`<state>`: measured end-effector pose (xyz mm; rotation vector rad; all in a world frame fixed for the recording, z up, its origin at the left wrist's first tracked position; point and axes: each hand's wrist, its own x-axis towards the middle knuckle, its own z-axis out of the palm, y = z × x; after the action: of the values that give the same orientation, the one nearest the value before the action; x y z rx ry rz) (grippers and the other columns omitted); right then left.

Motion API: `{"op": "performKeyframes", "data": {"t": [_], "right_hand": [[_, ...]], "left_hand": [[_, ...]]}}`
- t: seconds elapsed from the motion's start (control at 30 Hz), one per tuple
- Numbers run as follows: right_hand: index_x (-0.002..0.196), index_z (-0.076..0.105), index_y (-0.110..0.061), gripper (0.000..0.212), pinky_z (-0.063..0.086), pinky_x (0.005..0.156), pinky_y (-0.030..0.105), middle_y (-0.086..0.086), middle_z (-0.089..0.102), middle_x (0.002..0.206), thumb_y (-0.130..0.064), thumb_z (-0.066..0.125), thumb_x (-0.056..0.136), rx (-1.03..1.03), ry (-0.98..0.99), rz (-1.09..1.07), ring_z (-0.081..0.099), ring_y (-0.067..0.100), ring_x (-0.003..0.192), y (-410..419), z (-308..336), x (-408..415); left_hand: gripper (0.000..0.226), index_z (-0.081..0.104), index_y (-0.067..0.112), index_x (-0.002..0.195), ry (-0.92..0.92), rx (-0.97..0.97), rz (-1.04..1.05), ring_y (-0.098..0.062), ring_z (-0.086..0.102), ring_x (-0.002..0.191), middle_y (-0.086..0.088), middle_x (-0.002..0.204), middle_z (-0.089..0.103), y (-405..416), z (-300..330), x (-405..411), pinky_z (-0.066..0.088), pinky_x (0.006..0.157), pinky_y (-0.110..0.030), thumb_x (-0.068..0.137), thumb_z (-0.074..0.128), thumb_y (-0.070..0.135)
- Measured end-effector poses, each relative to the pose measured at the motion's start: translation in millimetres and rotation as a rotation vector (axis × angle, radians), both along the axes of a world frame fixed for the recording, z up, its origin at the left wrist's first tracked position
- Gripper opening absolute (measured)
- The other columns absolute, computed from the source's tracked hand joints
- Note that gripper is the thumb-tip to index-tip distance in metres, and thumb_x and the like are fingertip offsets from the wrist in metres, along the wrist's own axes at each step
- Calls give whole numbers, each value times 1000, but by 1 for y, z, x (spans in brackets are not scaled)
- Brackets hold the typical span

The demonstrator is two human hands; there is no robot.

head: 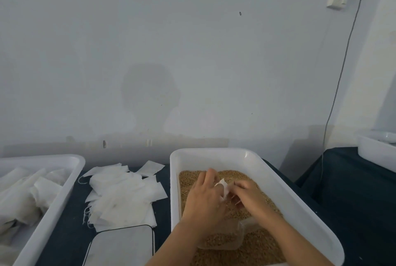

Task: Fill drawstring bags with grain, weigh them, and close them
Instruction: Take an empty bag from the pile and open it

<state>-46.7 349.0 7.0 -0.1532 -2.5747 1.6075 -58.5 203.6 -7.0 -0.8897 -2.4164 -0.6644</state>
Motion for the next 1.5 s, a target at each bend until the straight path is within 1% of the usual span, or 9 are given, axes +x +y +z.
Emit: {"op": "performKeyframes", "data": {"t": [0.17,0.27,0.43,0.63,0.77,0.9,1.2,1.33,1.5], "right_hand": [[104,60,-24,35,49,85,23,-6,63,103,-54,48,90,660,-159,297,58,5,92,32,4,11],[114,55,-31,42,44,89,20,-13,56,114,-46,69,78,825,-268,408,53,5,105,47,1,18],[106,59,-28,22,42,88,18,-13,57,109,-26,65,85,1023,-49,437,52,2,100,45,-7,22],[107,56,-35,17,28,98,23,-19,55,108,-31,56,90,1307,253,353,48,1,101,52,1,22],[115,57,-33,24,27,102,23,-17,56,114,-25,52,93,1335,320,426,47,2,112,38,-10,24],[105,61,-27,20,42,91,15,-15,58,108,-15,57,90,1123,206,525,54,-2,102,32,-10,30],[90,62,-17,11,49,83,14,-18,65,95,-7,63,86,686,-18,434,59,-7,98,71,42,44],[89,61,-21,14,40,79,13,-17,65,89,-9,66,85,697,38,333,56,-10,91,82,73,45],[90,58,-18,11,41,73,19,-17,60,86,-9,63,87,867,5,233,51,-12,82,82,93,37]], "left_hand": [[20,59,13,96,24,40,17,-11,36,100,6,115,46,-2,3,-2,36,90,-22,90,43,22],[16,57,15,99,-18,117,84,-12,43,100,5,102,53,-1,5,-2,39,81,-20,92,43,20],[12,50,17,101,-37,219,219,-10,38,83,4,93,57,-5,9,0,28,65,-20,98,40,24],[17,50,19,106,-18,216,261,-9,36,83,5,95,57,-6,10,0,27,65,-21,99,37,27],[21,53,20,110,-45,200,252,-14,44,94,4,102,53,-6,6,-2,31,68,-21,99,37,28],[20,55,18,113,-134,142,206,-16,42,111,2,113,50,-6,3,-8,39,80,-24,98,41,20],[11,64,14,99,-179,61,121,-12,48,104,5,109,49,-5,-5,-17,44,82,-22,94,55,12],[10,66,15,96,-182,18,72,-11,48,95,7,97,49,-3,-6,-16,39,74,-19,90,60,10],[15,67,15,103,-160,-12,37,-11,51,96,4,104,55,-4,-6,-15,46,83,-22,89,62,12]]}}
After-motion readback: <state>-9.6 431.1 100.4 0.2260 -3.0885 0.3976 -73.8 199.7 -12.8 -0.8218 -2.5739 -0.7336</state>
